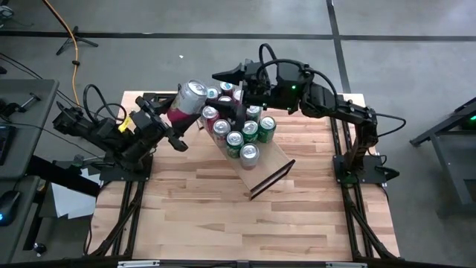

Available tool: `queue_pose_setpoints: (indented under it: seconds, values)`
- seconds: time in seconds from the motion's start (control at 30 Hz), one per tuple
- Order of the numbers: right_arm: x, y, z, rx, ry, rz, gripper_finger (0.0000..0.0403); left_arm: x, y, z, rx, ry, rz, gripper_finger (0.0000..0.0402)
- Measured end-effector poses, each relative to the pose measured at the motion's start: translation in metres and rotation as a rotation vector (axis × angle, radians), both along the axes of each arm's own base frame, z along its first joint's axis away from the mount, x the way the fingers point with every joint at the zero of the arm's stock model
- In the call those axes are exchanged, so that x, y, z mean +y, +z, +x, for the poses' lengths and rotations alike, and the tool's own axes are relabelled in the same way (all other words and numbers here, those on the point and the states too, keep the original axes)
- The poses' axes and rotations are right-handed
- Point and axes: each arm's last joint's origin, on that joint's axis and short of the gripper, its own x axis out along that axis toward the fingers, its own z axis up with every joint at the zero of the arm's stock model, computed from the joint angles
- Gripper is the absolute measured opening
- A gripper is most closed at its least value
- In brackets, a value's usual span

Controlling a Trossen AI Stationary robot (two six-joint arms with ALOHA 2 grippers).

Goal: Place canned beverage on shelf
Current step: Put the pink soda can on the shelf aligned with the other pink soda can

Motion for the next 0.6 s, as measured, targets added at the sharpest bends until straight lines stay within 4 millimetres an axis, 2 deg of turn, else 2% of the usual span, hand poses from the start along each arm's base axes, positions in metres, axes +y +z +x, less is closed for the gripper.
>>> queue_pose_setpoints:
  seconds: [0.2,0.4,0.6]
  values:
    - [0.0,-0.001,-0.002,0.025,-0.005,0.003,0.0381,-0.004,0.0,-0.001,0.002,-0.02,0.002,0.022]
    - [0.003,-0.018,0.007,0.102,0.033,0.024,0.0381,-0.008,0.002,-0.001,-0.065,-0.135,0.036,0.022]
    - [0.005,-0.029,0.016,0.081,0.096,0.064,0.0381,-0.007,0.003,0.0,-0.1,-0.177,0.046,0.022]
